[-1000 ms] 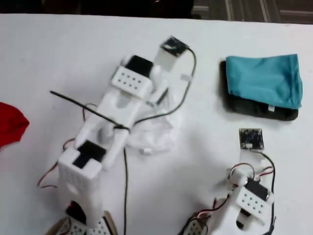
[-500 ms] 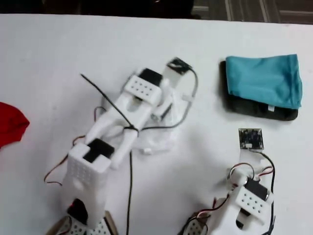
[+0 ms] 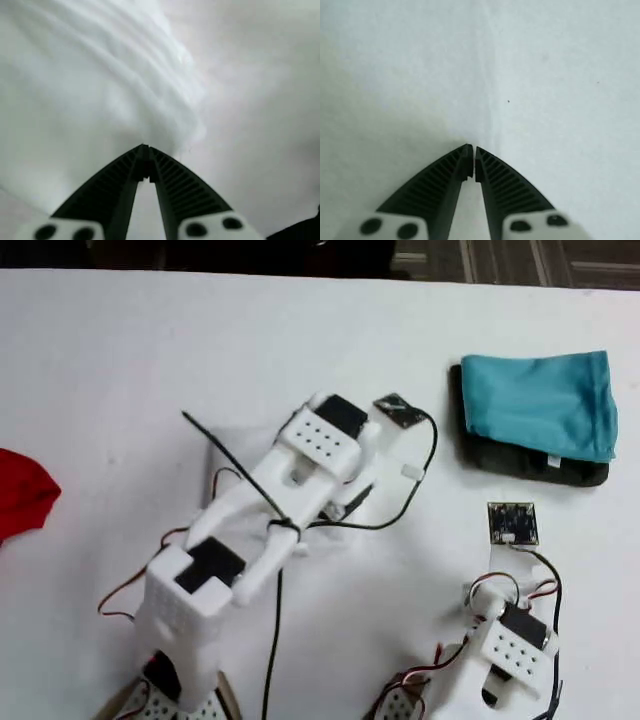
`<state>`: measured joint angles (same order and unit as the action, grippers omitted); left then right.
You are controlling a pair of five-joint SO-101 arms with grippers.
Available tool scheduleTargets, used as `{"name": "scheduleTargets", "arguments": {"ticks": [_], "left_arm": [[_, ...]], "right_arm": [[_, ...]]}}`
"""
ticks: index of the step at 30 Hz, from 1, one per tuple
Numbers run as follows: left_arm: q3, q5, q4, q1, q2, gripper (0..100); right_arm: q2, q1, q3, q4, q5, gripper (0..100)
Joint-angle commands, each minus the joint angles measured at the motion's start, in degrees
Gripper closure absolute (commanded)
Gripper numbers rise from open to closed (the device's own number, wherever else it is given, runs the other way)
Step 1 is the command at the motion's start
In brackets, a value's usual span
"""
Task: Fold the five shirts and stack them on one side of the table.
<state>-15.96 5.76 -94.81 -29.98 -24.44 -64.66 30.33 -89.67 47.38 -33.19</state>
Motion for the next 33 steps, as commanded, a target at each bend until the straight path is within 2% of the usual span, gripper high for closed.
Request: {"name": "scheduleTargets", "arguments": {"ticks": [1,5,8,12,19,23,28,33], "left_arm": [[4.1,0.2,3.7,-0.6,3.4,97],[11.6,0.1,11.3,-1.1,3.9,97],[14.2,0.1,13.3,-2.9,4.0,97],[11.8,0.1,12.3,-4.3,4.7,97],[5.1,0.6,9.0,-2.1,10.8,97],[0.3,2.9,12.4,1.5,12.9,97],[-3.3,1.1,22.6,7.1,6.9,97],[-12.4,-2.3,23.6,9.7,-5.2,97]], "right_arm": [[-1.3,0.4,0.4,-1.0,0.4,97.8],[-1.3,0.4,0.4,-1.0,0.4,97.8],[-1.3,0.4,0.4,-1.0,0.4,97.8],[-1.3,0.4,0.4,-1.0,0.4,97.8],[-1.3,0.4,0.4,-1.0,0.4,97.8],[-1.3,0.4,0.4,-1.0,0.4,97.8],[-1.3,0.4,0.4,-1.0,0.4,97.8],[-1.3,0.4,0.4,-1.0,0.4,97.8]]}}
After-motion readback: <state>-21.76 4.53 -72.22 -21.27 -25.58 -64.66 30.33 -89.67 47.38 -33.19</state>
